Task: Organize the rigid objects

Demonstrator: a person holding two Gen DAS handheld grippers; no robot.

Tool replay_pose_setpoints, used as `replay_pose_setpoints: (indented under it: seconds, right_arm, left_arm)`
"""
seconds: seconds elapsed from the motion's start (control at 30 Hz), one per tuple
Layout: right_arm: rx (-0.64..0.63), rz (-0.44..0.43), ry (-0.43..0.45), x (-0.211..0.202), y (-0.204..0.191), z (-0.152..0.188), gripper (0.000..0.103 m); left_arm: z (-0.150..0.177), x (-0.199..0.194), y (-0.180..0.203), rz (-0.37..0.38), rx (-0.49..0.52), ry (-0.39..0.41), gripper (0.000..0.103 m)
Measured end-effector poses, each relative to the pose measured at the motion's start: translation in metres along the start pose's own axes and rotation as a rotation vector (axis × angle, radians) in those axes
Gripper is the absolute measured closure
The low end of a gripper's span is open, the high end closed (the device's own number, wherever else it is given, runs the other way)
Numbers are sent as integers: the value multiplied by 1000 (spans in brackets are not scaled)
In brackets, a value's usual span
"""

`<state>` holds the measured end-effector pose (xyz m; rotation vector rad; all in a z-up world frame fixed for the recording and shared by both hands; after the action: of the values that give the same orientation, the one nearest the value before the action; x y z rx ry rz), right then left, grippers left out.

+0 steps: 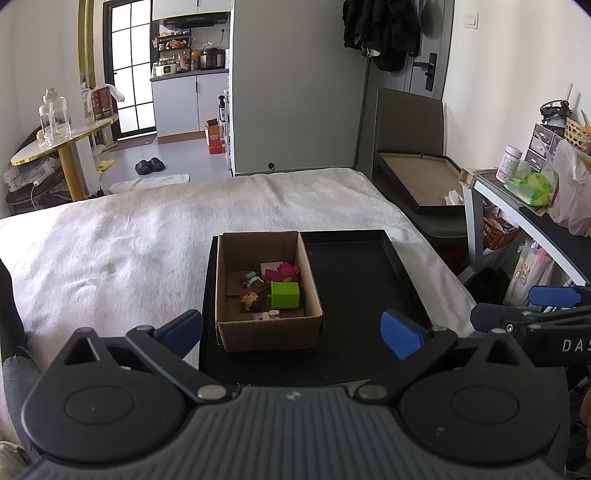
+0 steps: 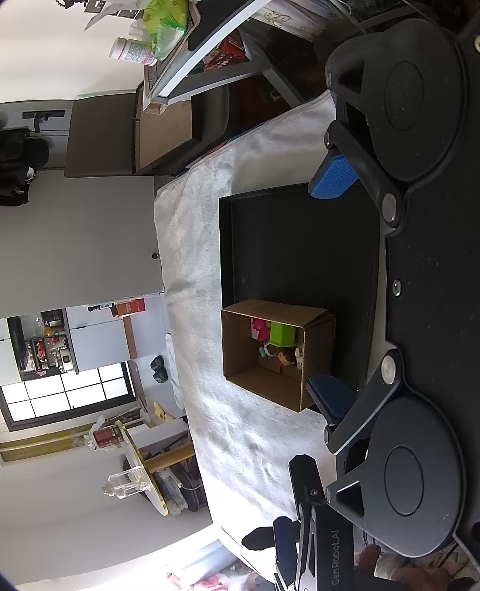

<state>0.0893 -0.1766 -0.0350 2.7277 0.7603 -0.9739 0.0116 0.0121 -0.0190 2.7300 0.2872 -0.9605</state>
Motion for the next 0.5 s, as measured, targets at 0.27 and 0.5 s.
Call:
replay_pose_setpoints:
  seconds: [0.27, 0.5]
  right_arm:
    - [-4, 10, 0, 1, 1, 0, 0]
    - [-1, 21, -3, 4, 5, 1, 0]
  left_arm:
    - [1, 2, 2, -9, 12, 0, 1]
    - [2, 2, 1, -3, 3, -6, 1]
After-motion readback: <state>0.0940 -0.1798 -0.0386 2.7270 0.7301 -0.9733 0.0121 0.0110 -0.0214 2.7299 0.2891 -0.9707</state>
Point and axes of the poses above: each gripper's, at about its wrist camera, not at the fingertips, and x roughly the way its jaws point, y to its right, z to its underside, the point moved 5 cm from there along x, roughly the way its jaws point, and after that the axes turned 9 degrees about -x, right-handed, at the moved point
